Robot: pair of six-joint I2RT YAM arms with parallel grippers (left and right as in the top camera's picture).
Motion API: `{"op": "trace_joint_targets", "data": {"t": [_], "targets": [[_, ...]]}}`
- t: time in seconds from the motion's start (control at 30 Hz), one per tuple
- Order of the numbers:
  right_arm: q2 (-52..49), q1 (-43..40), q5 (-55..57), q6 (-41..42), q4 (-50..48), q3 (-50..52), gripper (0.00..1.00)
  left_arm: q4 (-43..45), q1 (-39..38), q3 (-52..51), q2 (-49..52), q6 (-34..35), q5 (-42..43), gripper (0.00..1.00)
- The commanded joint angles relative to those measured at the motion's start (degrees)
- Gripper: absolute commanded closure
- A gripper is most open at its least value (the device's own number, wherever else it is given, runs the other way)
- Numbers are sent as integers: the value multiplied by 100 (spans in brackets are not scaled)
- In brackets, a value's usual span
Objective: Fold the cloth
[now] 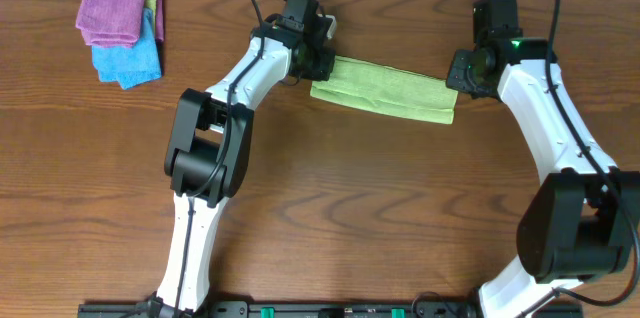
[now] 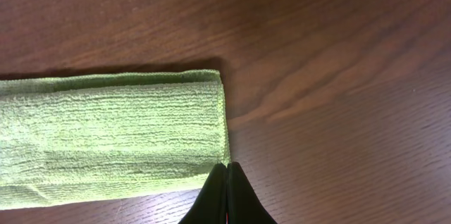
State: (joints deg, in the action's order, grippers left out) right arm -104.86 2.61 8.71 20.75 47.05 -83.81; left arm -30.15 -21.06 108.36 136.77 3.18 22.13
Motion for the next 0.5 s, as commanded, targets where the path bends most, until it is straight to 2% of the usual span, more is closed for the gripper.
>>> {"op": "trace_joint_targets", "data": {"t": [0.0, 0.27, 0.47], "targets": [[42, 33, 94, -4, 33, -2, 98, -13, 66, 264, -254, 46, -81, 94], [42, 33, 92, -4, 168, 0, 98, -568, -98, 271, -369, -63, 4, 94], [42, 37, 94, -7, 208, 0, 98, -623, -431, 280, -382, -328, -494, 95]]}}
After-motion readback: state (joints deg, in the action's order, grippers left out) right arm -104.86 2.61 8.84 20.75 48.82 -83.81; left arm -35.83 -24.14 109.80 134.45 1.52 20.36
